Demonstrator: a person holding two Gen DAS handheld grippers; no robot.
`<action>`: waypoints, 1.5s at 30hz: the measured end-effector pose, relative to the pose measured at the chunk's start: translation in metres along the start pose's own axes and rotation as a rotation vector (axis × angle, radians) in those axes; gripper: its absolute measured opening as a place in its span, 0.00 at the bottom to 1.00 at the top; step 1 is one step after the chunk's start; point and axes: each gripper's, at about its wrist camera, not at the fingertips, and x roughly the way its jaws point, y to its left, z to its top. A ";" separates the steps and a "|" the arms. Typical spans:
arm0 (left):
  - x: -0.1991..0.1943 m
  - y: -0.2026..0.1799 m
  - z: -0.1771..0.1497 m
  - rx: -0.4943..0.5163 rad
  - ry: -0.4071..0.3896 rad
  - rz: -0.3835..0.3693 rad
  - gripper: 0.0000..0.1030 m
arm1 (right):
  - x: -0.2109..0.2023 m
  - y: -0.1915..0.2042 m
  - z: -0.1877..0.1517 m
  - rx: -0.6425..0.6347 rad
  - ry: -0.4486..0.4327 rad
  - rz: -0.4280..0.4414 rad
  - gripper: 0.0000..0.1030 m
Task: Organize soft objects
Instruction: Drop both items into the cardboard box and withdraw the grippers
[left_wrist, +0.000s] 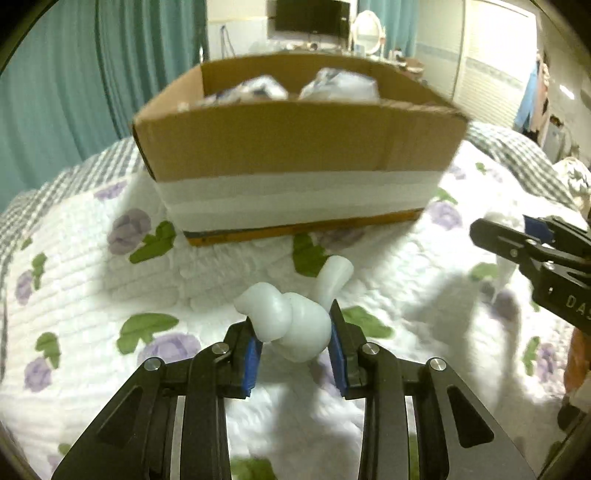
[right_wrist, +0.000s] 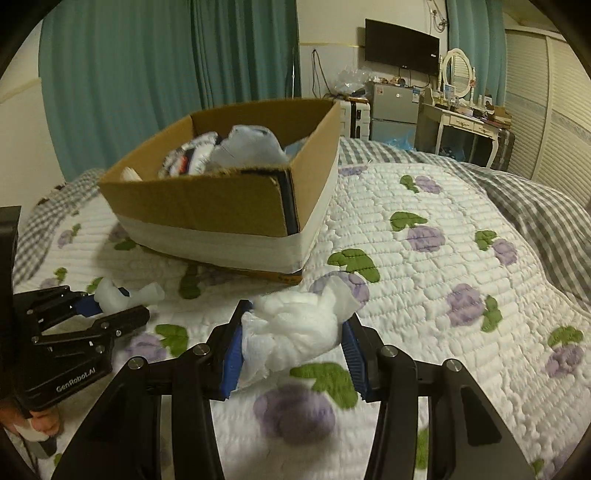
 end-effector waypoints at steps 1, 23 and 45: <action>-0.006 -0.001 0.002 0.005 -0.006 -0.001 0.30 | -0.004 0.000 0.000 0.005 -0.007 0.001 0.45; -0.143 0.006 0.053 0.025 -0.241 0.027 0.30 | -0.130 0.025 0.077 -0.097 -0.249 0.074 0.45; -0.017 0.046 0.168 0.052 -0.261 0.056 0.36 | 0.067 0.024 0.214 -0.036 -0.128 0.165 0.52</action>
